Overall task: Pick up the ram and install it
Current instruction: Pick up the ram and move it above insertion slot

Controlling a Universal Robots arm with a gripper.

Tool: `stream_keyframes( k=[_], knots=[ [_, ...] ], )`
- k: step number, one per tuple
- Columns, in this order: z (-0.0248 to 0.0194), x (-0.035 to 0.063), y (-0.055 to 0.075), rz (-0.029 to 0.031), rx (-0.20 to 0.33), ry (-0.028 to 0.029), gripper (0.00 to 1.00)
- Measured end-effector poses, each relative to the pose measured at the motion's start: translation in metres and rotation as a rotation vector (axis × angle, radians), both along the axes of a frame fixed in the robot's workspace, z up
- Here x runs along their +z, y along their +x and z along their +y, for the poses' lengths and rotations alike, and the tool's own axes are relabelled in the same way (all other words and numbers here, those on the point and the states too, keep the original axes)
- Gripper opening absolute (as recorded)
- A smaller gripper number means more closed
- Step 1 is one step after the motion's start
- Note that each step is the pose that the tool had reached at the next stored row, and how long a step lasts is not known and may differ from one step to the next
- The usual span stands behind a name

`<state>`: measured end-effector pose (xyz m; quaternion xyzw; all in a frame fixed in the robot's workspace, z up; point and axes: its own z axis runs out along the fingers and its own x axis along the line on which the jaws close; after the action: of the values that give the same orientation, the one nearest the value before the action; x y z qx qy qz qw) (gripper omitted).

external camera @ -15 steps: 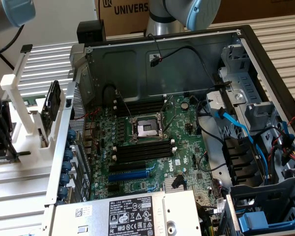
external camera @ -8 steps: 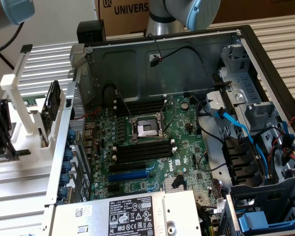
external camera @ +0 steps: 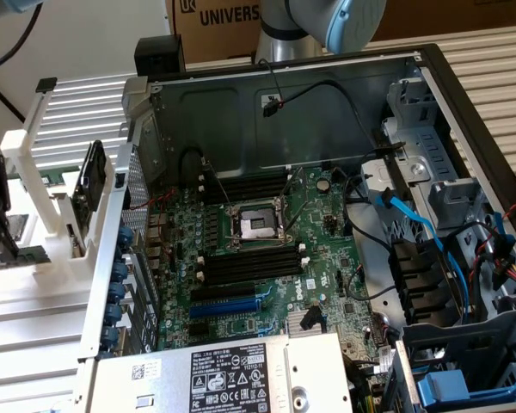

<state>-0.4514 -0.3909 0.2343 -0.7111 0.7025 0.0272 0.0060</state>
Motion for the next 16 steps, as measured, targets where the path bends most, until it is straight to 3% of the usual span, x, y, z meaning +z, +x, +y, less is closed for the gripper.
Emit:
stream_keyframes(
  k=[3, 8, 9, 10, 13, 15, 16],
  knots=[
    [-0.0001, 0.0154, 0.0, 0.0, 0.0, -0.0004, 0.13],
    [-0.0001, 0.0584, -0.003, 0.0, 0.0, -0.0028, 0.13],
    [-0.0004, 0.0714, -0.003, -0.0001, 0.0, -0.004, 0.13],
    [-0.0006, 0.0758, -0.003, 0.0, 0.0, -0.0049, 0.13],
    [-0.0039, 0.1035, 0.012, 0.0004, 0.0, -0.0065, 0.13],
    [-0.0059, 0.1124, 0.02, 0.0007, 0.0, -0.0063, 0.13],
    [-0.008, 0.1216, 0.028, 0.0017, 0.0, -0.0063, 0.13]
  ],
)
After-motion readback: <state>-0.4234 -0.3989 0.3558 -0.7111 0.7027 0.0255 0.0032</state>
